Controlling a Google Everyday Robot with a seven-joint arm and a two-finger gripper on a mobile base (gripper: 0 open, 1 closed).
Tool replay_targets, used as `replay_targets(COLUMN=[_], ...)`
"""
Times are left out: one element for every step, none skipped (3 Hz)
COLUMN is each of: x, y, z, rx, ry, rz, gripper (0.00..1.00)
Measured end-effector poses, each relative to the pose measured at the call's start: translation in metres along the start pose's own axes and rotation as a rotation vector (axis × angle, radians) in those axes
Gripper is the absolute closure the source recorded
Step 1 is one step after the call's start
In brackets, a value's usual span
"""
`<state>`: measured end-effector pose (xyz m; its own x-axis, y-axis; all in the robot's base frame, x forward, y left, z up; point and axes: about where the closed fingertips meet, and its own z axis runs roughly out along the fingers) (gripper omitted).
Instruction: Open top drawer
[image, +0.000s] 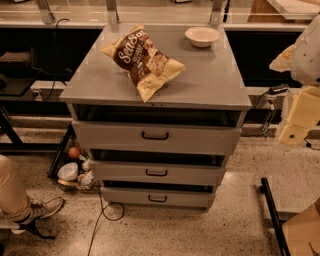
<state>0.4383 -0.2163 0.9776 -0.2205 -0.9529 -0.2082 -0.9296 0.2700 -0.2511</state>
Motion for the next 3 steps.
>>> replay_targets(x=[0.0,0.002,0.003], y=[0.0,0.01,0.029], z=[0.0,0.035,0.092], rx=[0.0,-0.037,-0.109], ry=[0.0,-0.022,-0.066], rz=[0.0,-0.027,-0.072], gripper=[0.0,0.0,0.0])
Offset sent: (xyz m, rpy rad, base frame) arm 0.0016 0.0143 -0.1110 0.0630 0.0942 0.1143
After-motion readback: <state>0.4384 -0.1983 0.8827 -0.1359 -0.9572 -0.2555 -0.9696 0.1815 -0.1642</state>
